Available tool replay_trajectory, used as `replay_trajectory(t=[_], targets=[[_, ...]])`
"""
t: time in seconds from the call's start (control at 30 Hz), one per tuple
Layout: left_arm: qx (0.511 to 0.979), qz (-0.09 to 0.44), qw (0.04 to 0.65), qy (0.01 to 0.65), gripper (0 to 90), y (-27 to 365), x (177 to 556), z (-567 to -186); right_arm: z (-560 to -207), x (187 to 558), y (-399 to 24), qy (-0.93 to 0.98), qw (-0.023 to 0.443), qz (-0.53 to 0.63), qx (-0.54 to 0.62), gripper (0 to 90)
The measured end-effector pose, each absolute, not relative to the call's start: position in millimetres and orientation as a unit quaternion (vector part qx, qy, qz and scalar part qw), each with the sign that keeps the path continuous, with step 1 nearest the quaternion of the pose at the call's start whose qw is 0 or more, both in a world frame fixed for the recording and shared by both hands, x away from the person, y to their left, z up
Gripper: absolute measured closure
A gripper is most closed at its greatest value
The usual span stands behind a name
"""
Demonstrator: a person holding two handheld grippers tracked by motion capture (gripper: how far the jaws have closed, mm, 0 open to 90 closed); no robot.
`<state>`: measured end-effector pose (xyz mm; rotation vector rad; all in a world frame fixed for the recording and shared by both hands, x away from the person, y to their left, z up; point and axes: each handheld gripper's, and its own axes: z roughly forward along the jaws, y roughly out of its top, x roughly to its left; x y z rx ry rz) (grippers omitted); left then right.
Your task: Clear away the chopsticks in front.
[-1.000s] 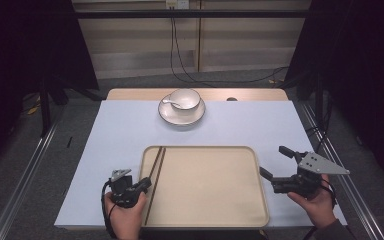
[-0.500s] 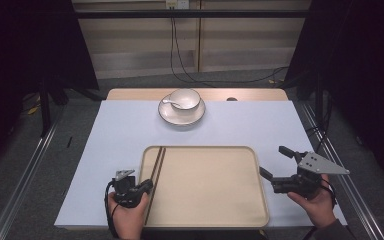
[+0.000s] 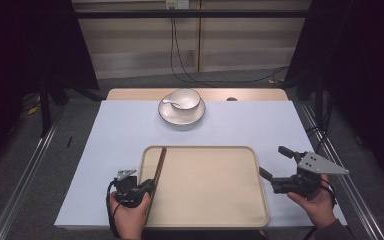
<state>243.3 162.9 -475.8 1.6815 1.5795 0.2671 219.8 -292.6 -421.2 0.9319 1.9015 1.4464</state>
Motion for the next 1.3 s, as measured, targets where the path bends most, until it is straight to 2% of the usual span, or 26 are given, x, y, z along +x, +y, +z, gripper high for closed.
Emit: replay_trajectory(t=[0.37,0.43,0.73,0.83,0.87,0.9,0.93,0.97,1.03,1.3], targets=[[0.665,0.112,0.418,0.608,70.8,163,248,-467,-422,220,-294,0.708,0.284,0.541,0.353,4.6],[0.657,0.12,0.433,0.605,65.5,164,251,-462,-421,219,-295,0.708,0.286,0.542,0.352,4.6],[0.646,0.128,0.471,0.587,55.5,168,261,-446,-422,218,-297,0.708,0.287,0.539,0.355,4.6],[0.645,0.136,0.483,0.577,47.5,169,265,-440,-422,217,-299,0.706,0.286,0.541,0.356,4.7],[0.646,0.138,0.485,0.573,47.5,170,266,-438,-422,217,-299,0.706,0.286,0.541,0.356,4.7],[0.645,0.145,0.492,0.566,39.7,170,268,-436,-422,217,-298,0.705,0.286,0.542,0.356,4.6],[0.644,0.154,0.499,0.559,39.7,170,270,-435,-422,217,-298,0.705,0.286,0.542,0.356,4.6],[0.641,0.161,0.505,0.555,29.3,169,272,-433,-422,216,-298,0.706,0.285,0.543,0.355,4.7],[0.637,0.168,0.52,0.543,24.7,168,275,-430,-422,216,-298,0.709,0.287,0.54,0.352,4.7],[0.634,0.183,0.557,0.504,16.8,169,293,-413,-420,214,-294,0.708,0.295,0.537,0.351,4.9]])
